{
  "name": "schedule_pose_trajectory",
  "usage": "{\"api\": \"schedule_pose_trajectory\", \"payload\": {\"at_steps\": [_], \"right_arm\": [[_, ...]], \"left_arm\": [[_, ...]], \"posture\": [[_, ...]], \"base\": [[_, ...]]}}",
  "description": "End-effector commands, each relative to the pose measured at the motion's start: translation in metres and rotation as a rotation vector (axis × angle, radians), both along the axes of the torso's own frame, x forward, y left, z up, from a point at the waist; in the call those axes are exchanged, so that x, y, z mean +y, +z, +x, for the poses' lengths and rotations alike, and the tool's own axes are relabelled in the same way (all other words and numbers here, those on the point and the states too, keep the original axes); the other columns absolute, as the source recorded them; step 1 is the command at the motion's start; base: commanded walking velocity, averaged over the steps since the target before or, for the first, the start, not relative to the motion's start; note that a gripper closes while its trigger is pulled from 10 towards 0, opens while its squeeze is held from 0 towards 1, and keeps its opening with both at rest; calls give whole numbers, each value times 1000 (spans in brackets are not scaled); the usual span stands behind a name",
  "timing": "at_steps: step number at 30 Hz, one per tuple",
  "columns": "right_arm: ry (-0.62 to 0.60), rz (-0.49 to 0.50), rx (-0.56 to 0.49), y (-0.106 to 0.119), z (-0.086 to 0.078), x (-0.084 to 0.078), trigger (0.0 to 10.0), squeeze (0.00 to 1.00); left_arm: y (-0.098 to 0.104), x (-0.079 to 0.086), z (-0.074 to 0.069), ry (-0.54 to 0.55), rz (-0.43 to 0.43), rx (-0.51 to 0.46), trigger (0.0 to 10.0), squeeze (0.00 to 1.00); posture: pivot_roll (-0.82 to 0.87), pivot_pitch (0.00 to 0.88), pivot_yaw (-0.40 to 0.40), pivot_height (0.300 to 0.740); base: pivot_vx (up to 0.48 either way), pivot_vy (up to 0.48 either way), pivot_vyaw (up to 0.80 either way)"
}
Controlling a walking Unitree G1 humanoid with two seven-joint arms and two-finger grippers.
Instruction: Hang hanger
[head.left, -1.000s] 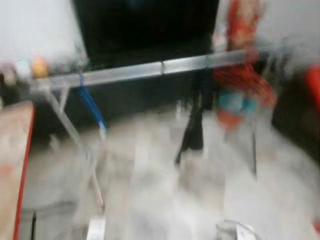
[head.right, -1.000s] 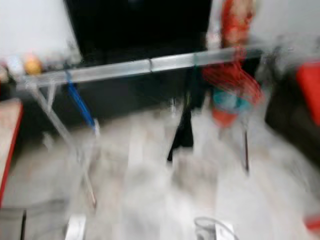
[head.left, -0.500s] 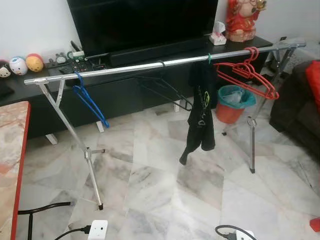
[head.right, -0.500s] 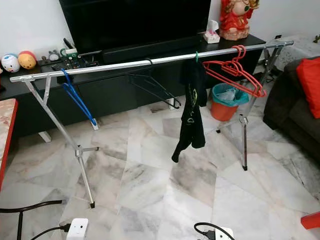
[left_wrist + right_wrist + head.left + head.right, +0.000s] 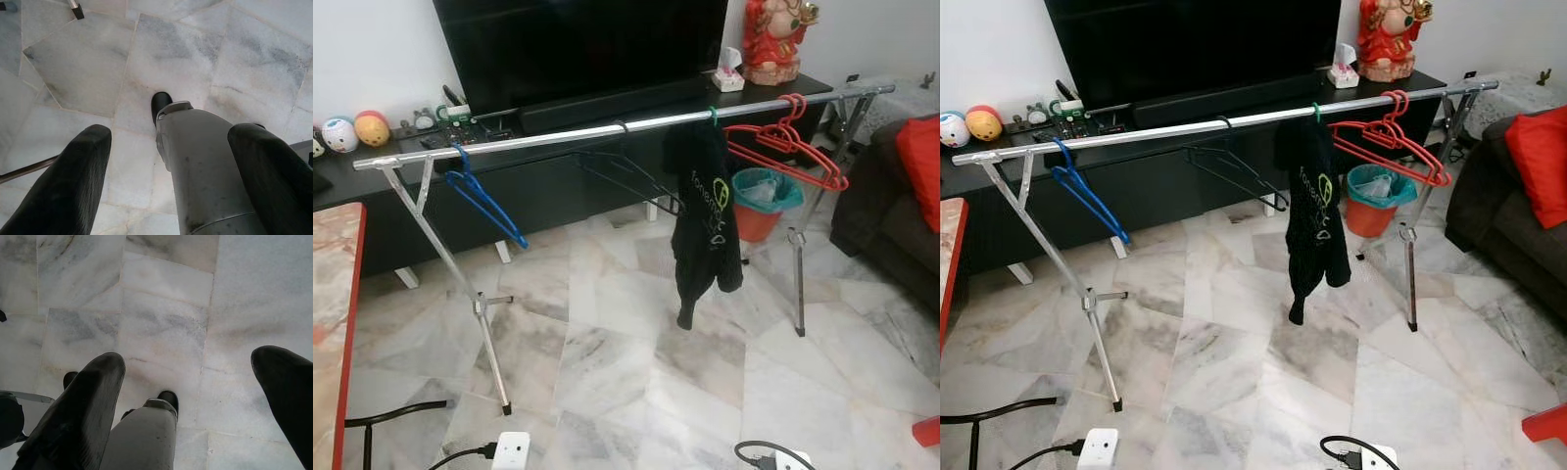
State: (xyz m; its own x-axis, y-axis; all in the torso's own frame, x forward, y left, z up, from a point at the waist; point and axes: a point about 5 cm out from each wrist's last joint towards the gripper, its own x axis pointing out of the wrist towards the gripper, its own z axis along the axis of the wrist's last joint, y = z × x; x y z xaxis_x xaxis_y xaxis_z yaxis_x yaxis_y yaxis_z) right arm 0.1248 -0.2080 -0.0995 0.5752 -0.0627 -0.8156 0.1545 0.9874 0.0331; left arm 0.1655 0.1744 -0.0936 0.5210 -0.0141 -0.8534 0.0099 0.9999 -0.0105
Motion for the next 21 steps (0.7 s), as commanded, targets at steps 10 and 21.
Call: {"api": "schedule_pose_trajectory", "payload": {"at_steps": [10, 21], "right_arm": [[7, 0, 19, -1, -1, 0, 10000, 0], [13, -2, 21, -1, 0, 0, 10000, 0]], "left_arm": [[0, 2, 0, 20, -1, 2, 10000, 0], [1, 10, -1, -25, 23, 5, 10000, 0]], "posture": [[-6, 0, 21, 740], [-7, 0, 24, 740]], "base": [[0, 0, -747], [0, -153, -760]]}}
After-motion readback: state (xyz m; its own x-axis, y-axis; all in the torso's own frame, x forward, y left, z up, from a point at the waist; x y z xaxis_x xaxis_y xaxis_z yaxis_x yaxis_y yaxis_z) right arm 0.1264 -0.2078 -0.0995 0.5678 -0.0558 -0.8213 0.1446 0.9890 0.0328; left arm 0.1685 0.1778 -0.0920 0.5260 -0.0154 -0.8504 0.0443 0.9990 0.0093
